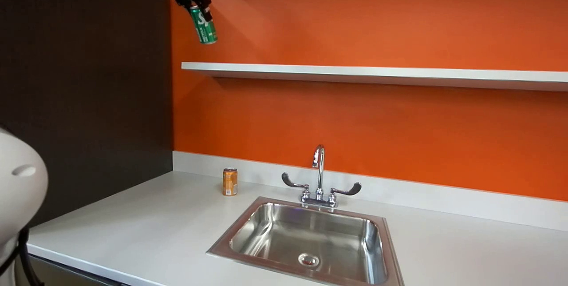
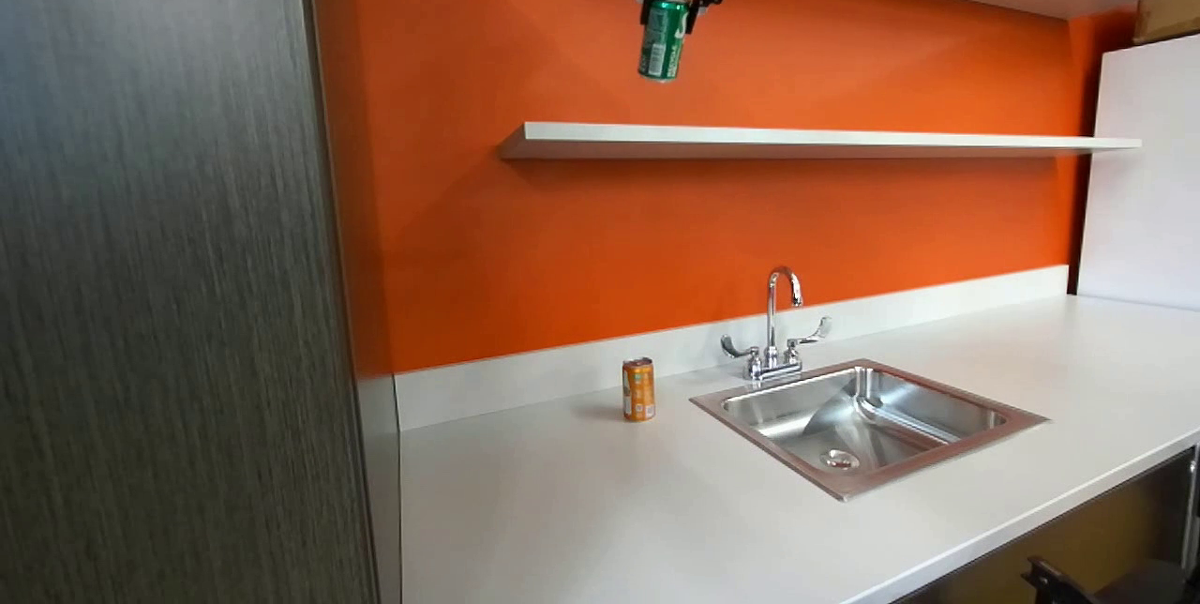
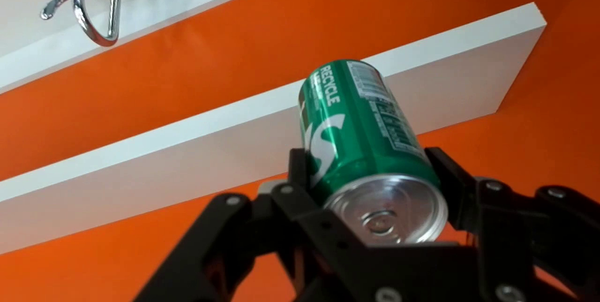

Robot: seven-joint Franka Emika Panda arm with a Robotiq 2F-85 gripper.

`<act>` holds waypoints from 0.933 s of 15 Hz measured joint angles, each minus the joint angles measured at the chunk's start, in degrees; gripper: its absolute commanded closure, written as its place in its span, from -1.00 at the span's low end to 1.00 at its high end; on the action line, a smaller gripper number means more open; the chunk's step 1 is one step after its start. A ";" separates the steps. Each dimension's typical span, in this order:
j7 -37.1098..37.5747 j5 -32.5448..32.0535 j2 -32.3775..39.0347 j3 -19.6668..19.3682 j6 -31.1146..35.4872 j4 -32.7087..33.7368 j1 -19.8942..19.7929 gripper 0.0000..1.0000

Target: Put the green can on the left side of the bottom shelf

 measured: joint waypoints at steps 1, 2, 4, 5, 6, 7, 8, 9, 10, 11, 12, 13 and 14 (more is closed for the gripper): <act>0.01 -0.96 1.82 0.07 -0.05 1.70 0.00 0.22; 0.01 -1.81 3.64 0.10 -0.20 3.38 0.00 0.22; 0.02 -3.15 6.95 0.10 -0.38 6.52 0.00 0.22; 0.01 -3.68 8.50 0.08 -0.63 8.07 0.00 0.22; 0.01 -4.31 10.05 0.06 -1.01 9.62 0.02 0.22; 0.02 -4.89 11.68 0.02 -1.58 11.29 0.05 0.22; 0.01 -5.42 13.18 -0.08 -2.39 12.91 0.15 0.22; 0.01 -5.80 14.63 -0.19 -3.44 14.55 0.30 0.22; 0.01 -6.18 16.09 -0.36 -4.64 16.24 0.57 0.22; 0.02 -6.69 17.37 -0.59 -5.82 17.83 0.93 0.22; 0.02 -7.20 18.72 -0.87 -6.94 19.54 1.38 0.22; 0.02 -7.68 19.93 -1.14 -8.00 21.10 1.88 0.22; 0.02 -8.17 21.20 -1.52 -8.99 22.72 2.56 0.22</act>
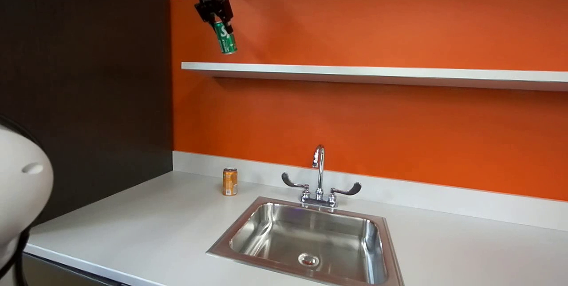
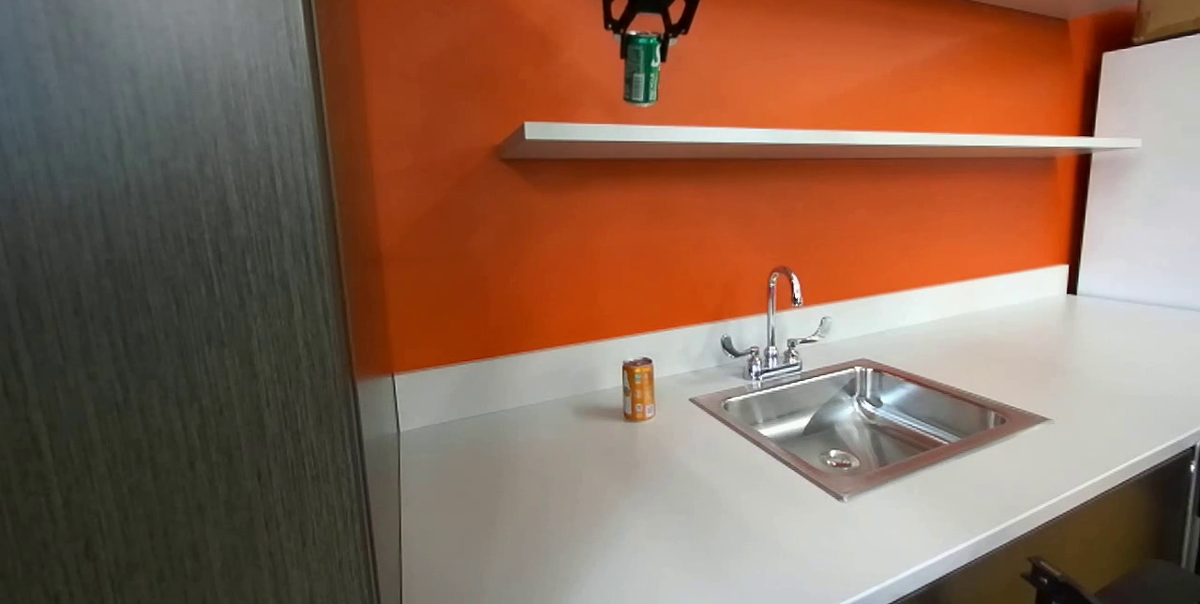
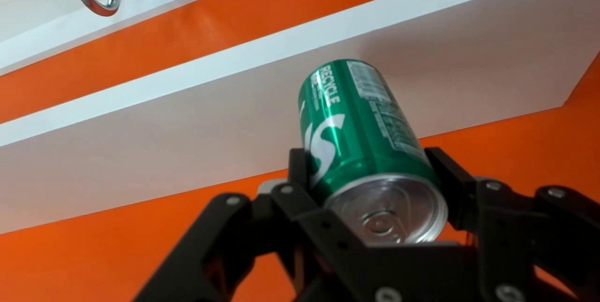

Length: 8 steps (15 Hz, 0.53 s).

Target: Put the green can on the left side of the bottom shelf

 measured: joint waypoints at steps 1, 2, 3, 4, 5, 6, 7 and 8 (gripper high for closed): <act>0.00 -0.41 1.18 -0.34 -0.97 1.55 0.71 0.22; 0.00 -0.71 2.33 -0.72 -1.80 3.05 1.46 0.22; 0.00 -0.81 3.40 -1.06 -2.57 4.49 2.22 0.22; 0.00 -0.82 4.51 -1.49 -3.34 5.99 3.06 0.22; 0.00 -0.82 5.56 -1.88 -4.06 7.38 3.86 0.22; 0.00 -0.82 6.58 -2.29 -4.77 8.73 4.62 0.22; 0.00 -0.82 7.57 -2.67 -5.46 10.02 5.32 0.22; 0.00 -0.82 8.54 -3.15 -6.05 11.23 6.03 0.22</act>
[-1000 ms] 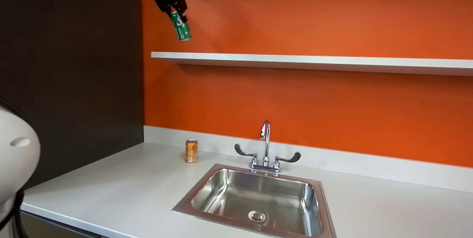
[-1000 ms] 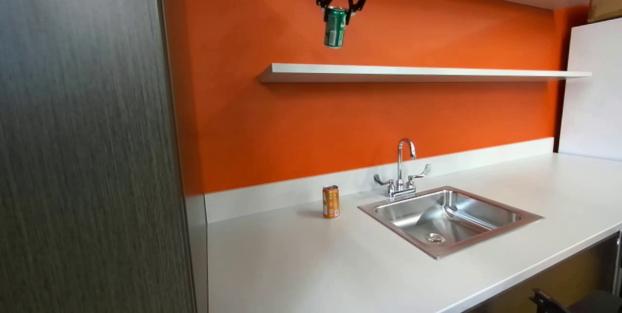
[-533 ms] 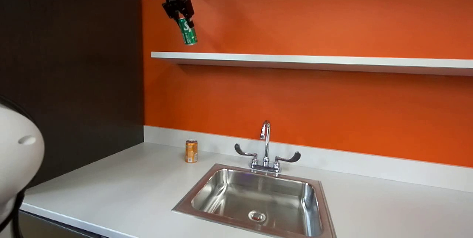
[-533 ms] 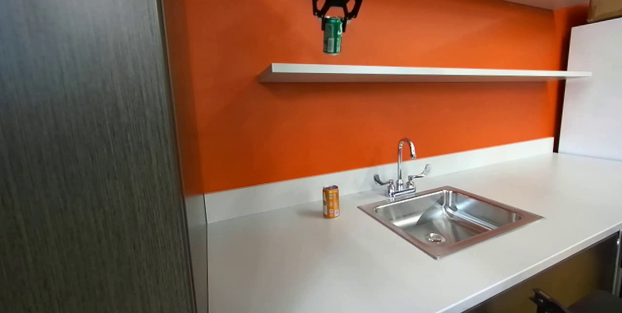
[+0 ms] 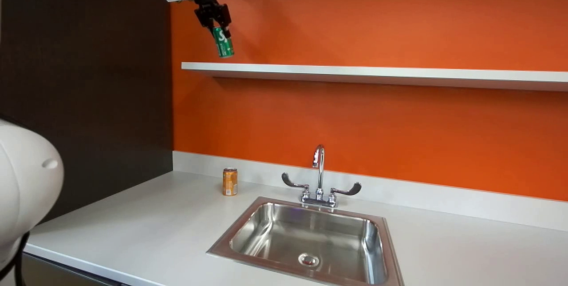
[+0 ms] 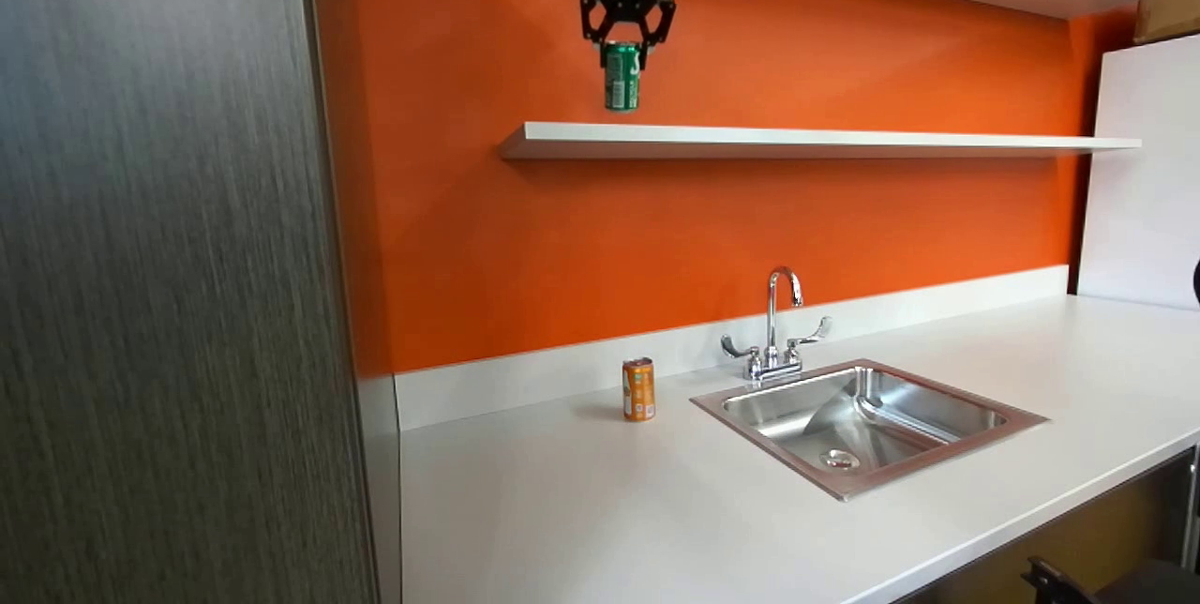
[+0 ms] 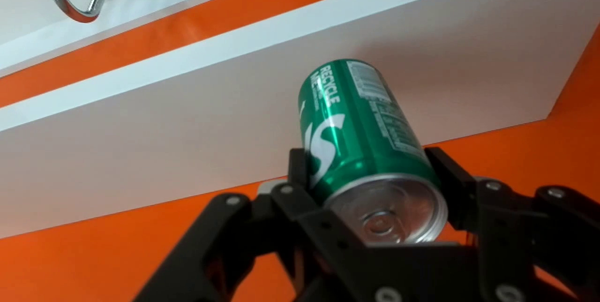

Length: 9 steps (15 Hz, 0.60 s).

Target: Put the green can on the left side of the bottom shelf

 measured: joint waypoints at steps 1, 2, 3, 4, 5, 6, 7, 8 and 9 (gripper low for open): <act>0.00 0.00 0.90 -0.44 -0.56 1.17 0.59 0.22; 0.00 0.00 1.75 -0.57 -1.04 2.23 0.82 0.22; 0.00 0.00 2.48 -0.57 -1.41 3.13 0.84 0.22; 0.00 0.00 3.18 -0.57 -1.73 4.00 0.84 0.22; 0.00 0.02 3.83 -0.58 -2.07 4.82 0.84 0.22; 0.00 0.03 4.50 -0.59 -2.43 5.65 0.84 0.22; 0.00 0.04 5.13 -0.59 -2.88 6.49 0.84 0.22; 0.00 0.04 5.76 -0.59 -3.42 7.29 0.84 0.22; 0.00 0.06 6.33 -0.59 -3.89 8.04 0.84 0.22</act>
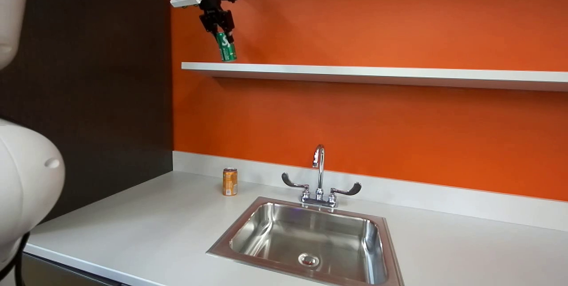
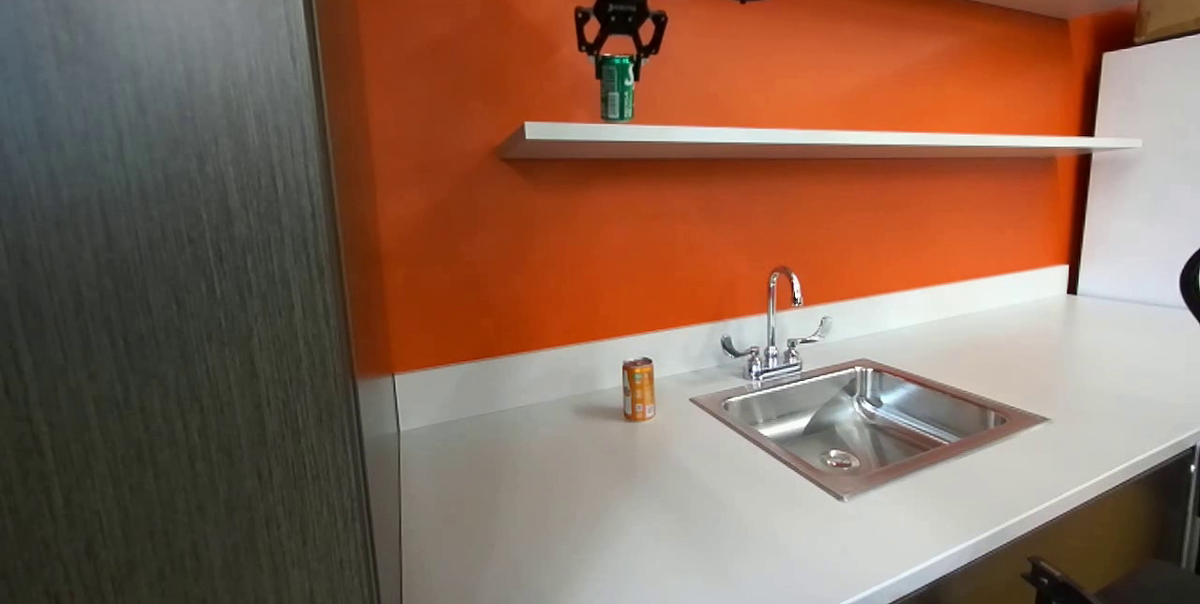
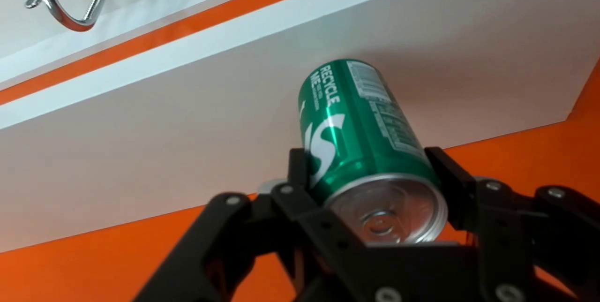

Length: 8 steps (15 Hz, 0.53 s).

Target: Put the green can on the left side of the bottom shelf

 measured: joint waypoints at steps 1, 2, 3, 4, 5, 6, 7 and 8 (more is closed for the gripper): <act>0.00 0.03 0.59 0.00 -0.42 0.75 0.00 0.22; 0.00 0.03 1.15 0.00 -0.82 1.49 0.00 0.22; 0.00 0.05 1.70 0.00 -1.24 2.22 0.01 0.22; 0.00 0.08 2.19 0.00 -1.71 2.91 0.01 0.22; 0.00 0.11 2.69 0.00 -2.21 3.62 0.01 0.22; 0.00 0.12 3.22 0.00 -2.66 4.40 0.01 0.22; 0.00 0.13 3.69 0.00 -3.04 5.08 0.01 0.22; 0.00 0.13 4.17 0.00 -3.46 5.80 0.01 0.22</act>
